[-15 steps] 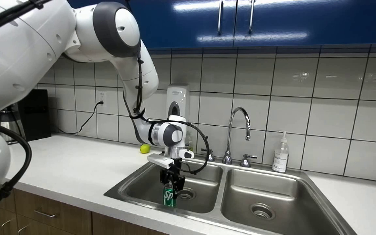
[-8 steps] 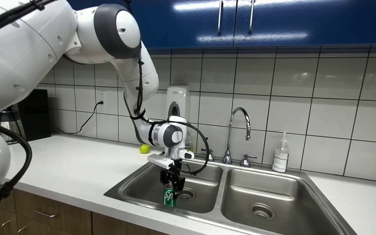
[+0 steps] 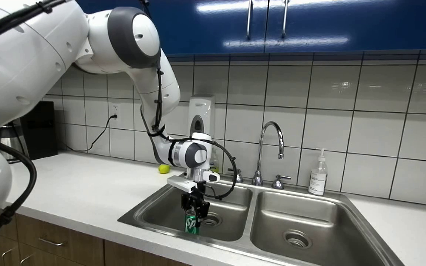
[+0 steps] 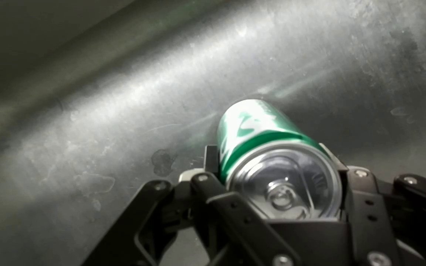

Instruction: Put the green can in the sink on the left.

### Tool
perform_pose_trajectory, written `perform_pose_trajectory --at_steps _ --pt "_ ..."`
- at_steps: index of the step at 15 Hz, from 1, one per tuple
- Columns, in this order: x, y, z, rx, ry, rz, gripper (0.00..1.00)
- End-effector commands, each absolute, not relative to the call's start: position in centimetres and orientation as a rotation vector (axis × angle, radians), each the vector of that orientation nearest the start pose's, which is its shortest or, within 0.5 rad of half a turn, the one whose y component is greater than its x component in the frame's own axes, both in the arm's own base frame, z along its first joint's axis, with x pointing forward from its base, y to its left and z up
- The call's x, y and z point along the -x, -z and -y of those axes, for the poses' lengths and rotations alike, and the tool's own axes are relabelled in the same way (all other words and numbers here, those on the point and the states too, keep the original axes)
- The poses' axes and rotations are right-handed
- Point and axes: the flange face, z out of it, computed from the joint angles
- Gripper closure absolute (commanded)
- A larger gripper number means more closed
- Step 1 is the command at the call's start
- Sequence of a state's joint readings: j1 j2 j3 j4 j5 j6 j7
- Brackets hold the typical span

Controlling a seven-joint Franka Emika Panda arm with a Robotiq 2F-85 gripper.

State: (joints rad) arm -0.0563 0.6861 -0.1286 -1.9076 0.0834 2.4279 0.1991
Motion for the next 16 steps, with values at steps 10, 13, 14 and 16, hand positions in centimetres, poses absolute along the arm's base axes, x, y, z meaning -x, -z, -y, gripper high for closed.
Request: perform_pose_trajectory --at_steps 10,13,14,16 --pt "-60.3 -17.5 10.8 3.1 -0.161 -0.694 0.0" --pt "-60.6 -20.0 10.6 3.109 -0.132 -0.669 0.0" --pt "-60.6 -20.8 10.4 3.114 -0.146 -0.616 0.0" --pt "-60.3 -22.1 9.6 3.148 -0.188 -0.497 0.0"
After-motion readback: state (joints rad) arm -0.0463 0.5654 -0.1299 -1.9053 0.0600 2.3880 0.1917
